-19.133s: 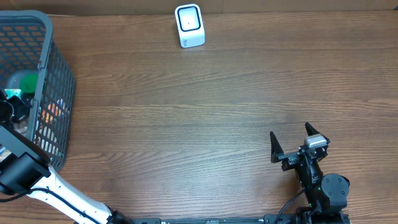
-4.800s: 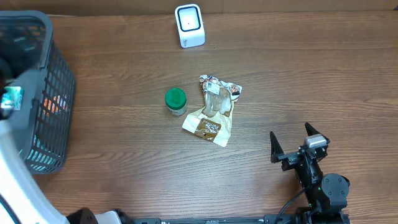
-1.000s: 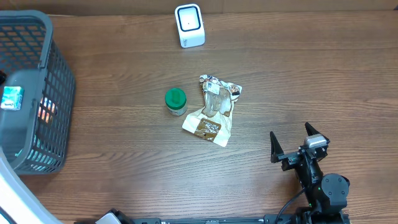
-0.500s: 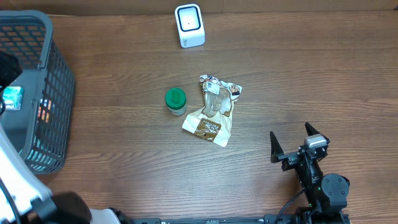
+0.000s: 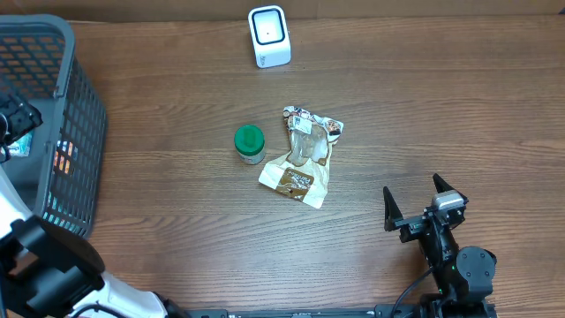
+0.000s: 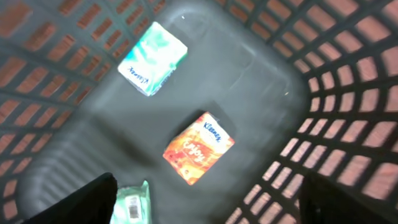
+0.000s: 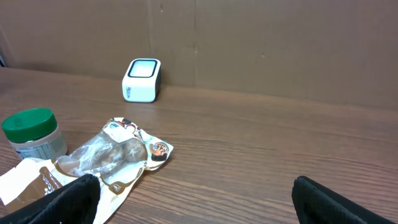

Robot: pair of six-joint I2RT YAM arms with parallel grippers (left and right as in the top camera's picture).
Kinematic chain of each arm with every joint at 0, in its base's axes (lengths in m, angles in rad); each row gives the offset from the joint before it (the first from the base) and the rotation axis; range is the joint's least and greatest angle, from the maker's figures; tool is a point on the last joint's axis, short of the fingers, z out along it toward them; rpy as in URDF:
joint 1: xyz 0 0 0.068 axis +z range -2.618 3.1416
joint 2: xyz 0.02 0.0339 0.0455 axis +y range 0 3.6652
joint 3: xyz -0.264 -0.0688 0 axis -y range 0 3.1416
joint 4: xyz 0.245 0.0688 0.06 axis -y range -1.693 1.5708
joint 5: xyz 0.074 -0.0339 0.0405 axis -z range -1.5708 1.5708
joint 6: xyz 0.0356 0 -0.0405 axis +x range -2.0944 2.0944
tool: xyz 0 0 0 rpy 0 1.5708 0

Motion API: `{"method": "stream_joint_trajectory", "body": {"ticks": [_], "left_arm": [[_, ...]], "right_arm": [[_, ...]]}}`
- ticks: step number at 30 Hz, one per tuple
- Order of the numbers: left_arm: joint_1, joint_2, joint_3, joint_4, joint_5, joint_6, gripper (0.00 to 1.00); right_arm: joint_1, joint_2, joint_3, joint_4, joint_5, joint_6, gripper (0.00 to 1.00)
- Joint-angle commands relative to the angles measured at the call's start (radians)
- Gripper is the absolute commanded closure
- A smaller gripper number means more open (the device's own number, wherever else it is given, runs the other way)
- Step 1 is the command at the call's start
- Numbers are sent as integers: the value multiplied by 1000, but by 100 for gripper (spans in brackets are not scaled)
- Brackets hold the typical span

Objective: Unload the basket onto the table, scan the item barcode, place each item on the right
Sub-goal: 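Move the left gripper back into the basket toward the orange box, then grasp the orange Kleenex tissue pack with the left gripper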

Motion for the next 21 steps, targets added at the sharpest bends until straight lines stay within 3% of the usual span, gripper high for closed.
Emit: {"method": "stream_joint_trajectory", "body": {"ticks": [1,17,21], "left_arm": [[22,48,6,6,101,143,20],[23,270,6,-4,114,204,24],[23,295,6,-1,109,204,21]], "right_arm": [[4,-12,1,3,-6,-1,0],[4,-12,0,3,-6,-1,0],[4,-12,1,3,-6,-1,0]]}}
